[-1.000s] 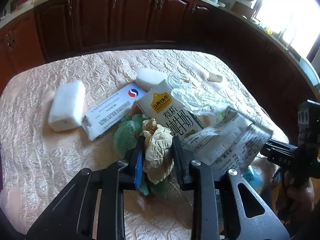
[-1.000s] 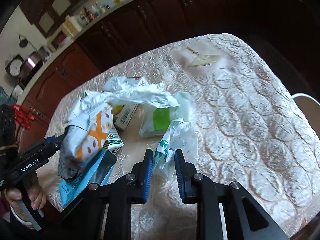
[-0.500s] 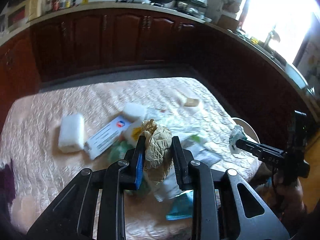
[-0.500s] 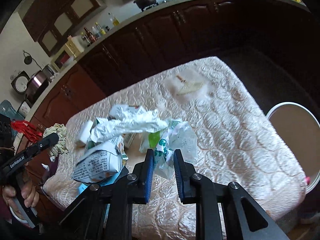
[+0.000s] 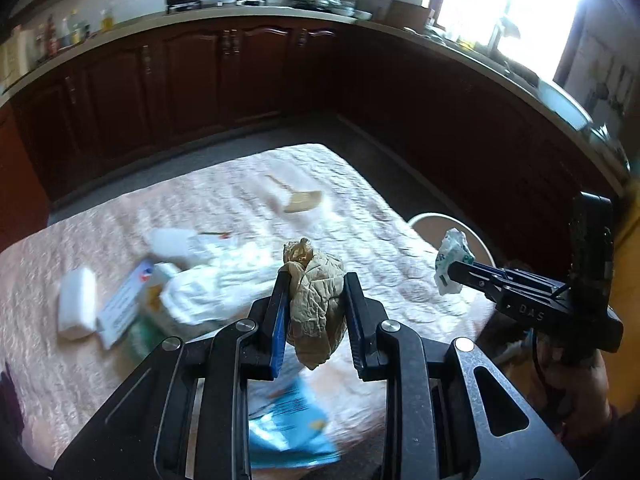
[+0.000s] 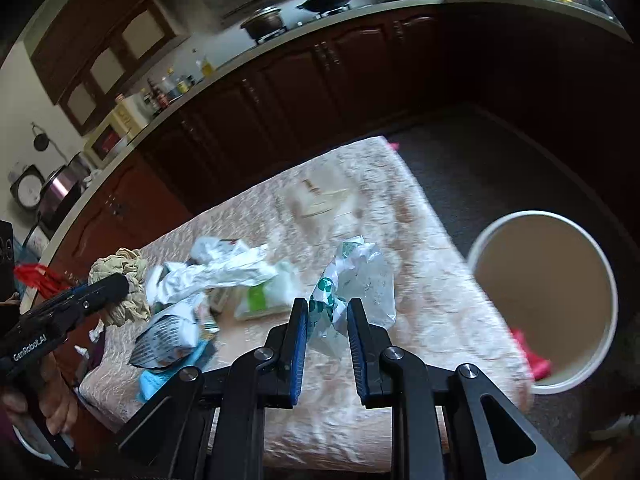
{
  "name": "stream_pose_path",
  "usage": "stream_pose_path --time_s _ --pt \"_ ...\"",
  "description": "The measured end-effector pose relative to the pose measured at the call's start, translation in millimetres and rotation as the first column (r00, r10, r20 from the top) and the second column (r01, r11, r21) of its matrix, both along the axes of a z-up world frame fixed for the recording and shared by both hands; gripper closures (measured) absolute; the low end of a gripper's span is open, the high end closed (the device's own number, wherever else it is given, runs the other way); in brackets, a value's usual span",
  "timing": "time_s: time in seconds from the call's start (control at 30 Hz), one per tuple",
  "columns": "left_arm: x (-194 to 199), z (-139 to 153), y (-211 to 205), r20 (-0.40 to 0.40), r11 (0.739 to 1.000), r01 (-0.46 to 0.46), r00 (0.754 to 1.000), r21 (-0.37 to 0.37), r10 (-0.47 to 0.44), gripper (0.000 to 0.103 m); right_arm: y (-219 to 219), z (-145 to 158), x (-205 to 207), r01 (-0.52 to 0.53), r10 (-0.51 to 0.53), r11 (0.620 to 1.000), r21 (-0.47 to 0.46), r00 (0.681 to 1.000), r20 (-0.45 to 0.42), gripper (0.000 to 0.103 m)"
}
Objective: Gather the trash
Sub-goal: 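Carry both items over the white bucket and open both tools to drop them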
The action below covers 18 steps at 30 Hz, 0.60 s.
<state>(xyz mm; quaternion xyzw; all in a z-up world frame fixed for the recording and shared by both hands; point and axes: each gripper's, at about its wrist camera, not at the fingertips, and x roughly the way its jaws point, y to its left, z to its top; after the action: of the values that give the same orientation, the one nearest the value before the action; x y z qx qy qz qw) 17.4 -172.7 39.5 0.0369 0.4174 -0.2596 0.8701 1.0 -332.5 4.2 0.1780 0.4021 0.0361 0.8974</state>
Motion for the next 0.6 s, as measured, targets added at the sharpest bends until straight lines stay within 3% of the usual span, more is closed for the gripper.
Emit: stream_pose_path --time_s 0.37,0.6 --pt "-7.2 -3.7 -94.8 -0.035 0.99 0.141 0.989 -0.003 -0.141 0.08 -80.5 -5.4 -34.8 0.157 -0.157 0.988 -0.011 0.987 -0.019 0.084" --pt "-4.1 -19.8 -152.6 -0.116 0.977 0.21 0.971 -0.026 -0.211 0.08 -126.6 -17.6 -50.7 0.246 -0.246 0.969 -0.01 0.968 -0.056 0.084"
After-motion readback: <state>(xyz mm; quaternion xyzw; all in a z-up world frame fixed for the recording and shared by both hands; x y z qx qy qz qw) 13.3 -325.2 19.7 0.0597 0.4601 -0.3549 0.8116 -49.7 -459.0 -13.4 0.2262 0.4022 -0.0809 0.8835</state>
